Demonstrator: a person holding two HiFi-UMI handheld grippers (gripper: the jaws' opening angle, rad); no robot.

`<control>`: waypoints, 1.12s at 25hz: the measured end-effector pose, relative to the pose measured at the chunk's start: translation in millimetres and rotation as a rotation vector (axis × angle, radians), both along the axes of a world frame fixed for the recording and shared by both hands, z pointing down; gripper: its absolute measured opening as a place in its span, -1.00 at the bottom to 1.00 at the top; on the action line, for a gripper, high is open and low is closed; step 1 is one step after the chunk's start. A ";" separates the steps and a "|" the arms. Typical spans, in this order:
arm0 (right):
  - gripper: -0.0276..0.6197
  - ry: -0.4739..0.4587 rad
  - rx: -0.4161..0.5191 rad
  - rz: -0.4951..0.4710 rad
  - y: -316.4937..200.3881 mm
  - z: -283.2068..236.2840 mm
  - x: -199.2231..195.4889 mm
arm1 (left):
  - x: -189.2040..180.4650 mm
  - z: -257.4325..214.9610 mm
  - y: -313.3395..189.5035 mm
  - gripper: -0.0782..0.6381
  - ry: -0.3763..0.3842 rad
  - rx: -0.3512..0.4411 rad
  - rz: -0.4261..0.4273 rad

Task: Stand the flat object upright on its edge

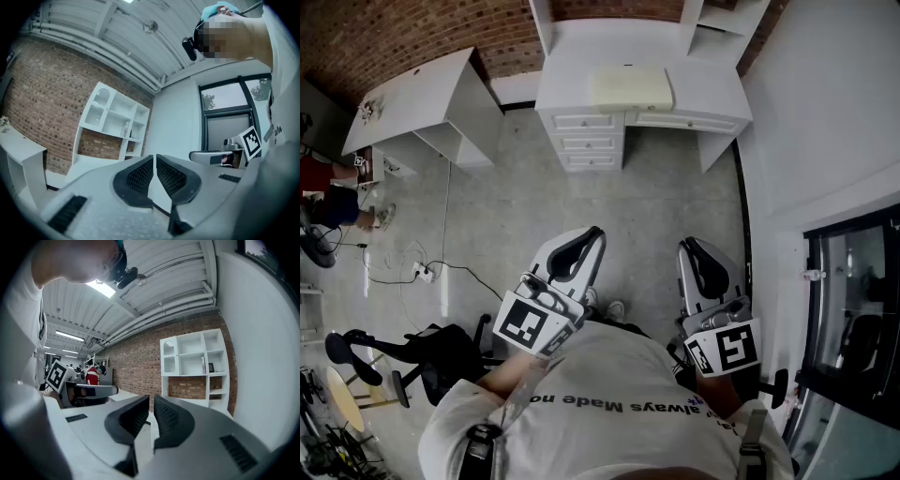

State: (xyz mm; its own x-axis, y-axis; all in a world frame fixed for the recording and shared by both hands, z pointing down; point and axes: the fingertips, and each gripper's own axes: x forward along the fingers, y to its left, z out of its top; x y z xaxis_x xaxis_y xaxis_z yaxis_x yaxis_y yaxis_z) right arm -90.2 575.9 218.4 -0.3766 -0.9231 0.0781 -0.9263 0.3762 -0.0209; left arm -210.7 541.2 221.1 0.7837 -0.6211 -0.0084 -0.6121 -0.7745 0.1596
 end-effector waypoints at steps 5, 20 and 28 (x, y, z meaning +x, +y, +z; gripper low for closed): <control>-0.80 -0.014 -0.004 -0.002 -4.3 0.1 2.8 | -1.3 -0.2 -0.7 -0.70 0.015 -0.012 -0.004; -0.80 0.001 0.010 0.000 -101.5 -3.9 -11.1 | -10.7 4.4 -98.1 -0.70 0.044 -0.020 0.006; -0.80 0.006 0.004 -0.001 -182.1 -9.7 -29.5 | -26.2 -3.5 -180.5 -0.70 0.043 -0.005 0.015</control>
